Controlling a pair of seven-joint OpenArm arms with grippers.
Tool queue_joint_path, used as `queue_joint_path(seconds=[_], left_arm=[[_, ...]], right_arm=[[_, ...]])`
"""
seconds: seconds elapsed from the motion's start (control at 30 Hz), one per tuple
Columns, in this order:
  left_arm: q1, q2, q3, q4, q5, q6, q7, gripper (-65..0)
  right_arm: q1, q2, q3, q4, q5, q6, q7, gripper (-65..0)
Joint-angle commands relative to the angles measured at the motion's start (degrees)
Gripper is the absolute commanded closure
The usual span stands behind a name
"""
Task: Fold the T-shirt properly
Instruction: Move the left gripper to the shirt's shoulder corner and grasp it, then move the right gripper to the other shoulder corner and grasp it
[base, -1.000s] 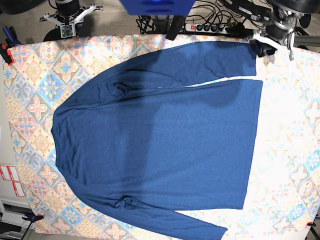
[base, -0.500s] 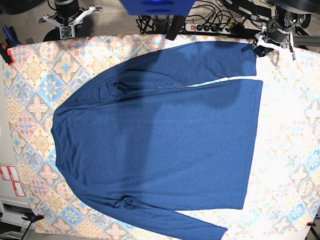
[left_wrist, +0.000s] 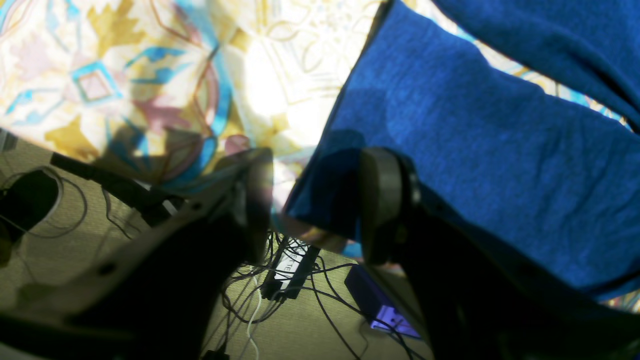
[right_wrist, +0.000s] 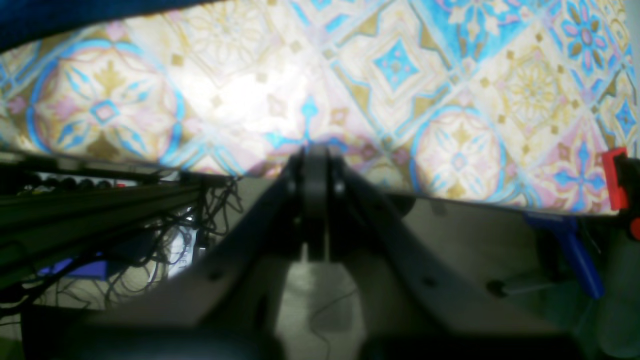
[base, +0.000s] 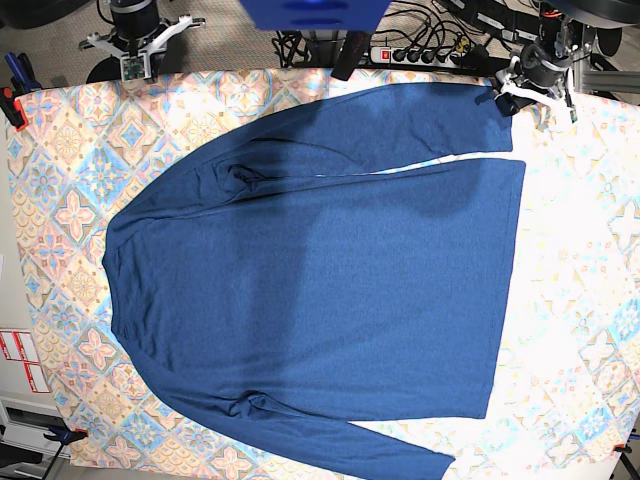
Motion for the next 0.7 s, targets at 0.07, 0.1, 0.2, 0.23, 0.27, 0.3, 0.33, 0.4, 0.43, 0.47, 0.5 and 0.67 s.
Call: queue_joint_path(seconds=[0.07,0.1,0.2,0.23,0.27,0.3,0.33,0.4,0.43,0.47,0.5,0.67], left_arm=[[0.36,0.07,2.31,0.11,-0.76,-0.58,2.71,-27.1],[0.36,0.07,3.02,0.11,-0.76,-0.58,2.71,-27.1],[0.63,0.07,4.69,0.55,-0.76,-0.58,2.71,-25.6],[0.72,0.07,5.13,0.91,-0.76,-0.58,2.71,-24.0],[0.80,0.07,5.65,1.26,-0.76,-0.58,2.62,-22.0],[0.89,0.07,6.09,1.34,-0.76,-0.58,2.62,-20.1],[0.89,0.07,6.62,1.34,-0.76,-0.58,2.62,-18.3],[0.89,0.07,7.15,1.34,-0.76,-0.58,2.62,-15.5],[0.89,0.07,7.15,1.34,-0.76,-0.58,2.62,-14.4],[0.89,0.07,7.15,1.34,-0.76,-0.58,2.62,-13.6],[0.89,0.07,7.15,1.34,-0.76,-0.58,2.62,-13.0],[0.89,-0.02,6.62,1.34,-0.76,-1.63,2.54,-6.1]], right_arm=[[-0.81,0.32,0.27,0.87,-0.08,-0.31,1.11,0.0],[-0.81,0.32,0.27,0.87,-0.08,-0.31,1.11,0.0],[-0.81,0.24,0.27,0.87,-0.08,-0.31,1.11,0.0],[-0.81,0.24,0.27,0.87,-0.08,-0.31,1.11,0.0],[-0.81,0.24,0.27,0.87,-0.08,-0.31,1.11,0.0],[-0.81,0.24,0.27,0.87,-0.08,-0.31,1.11,0.0],[-0.81,0.24,0.27,0.87,-0.08,-0.31,1.11,0.0],[-0.90,0.24,0.27,0.87,-0.08,-0.31,1.11,0.0],[-0.90,0.24,0.27,0.87,-0.08,-0.31,1.11,0.0],[-0.90,0.24,0.27,0.87,-0.08,-0.31,1.11,0.0],[-0.90,0.24,0.27,0.87,-0.08,-0.31,1.11,0.0],[-0.90,0.24,0.27,0.87,-0.08,-0.31,1.11,0.0]])
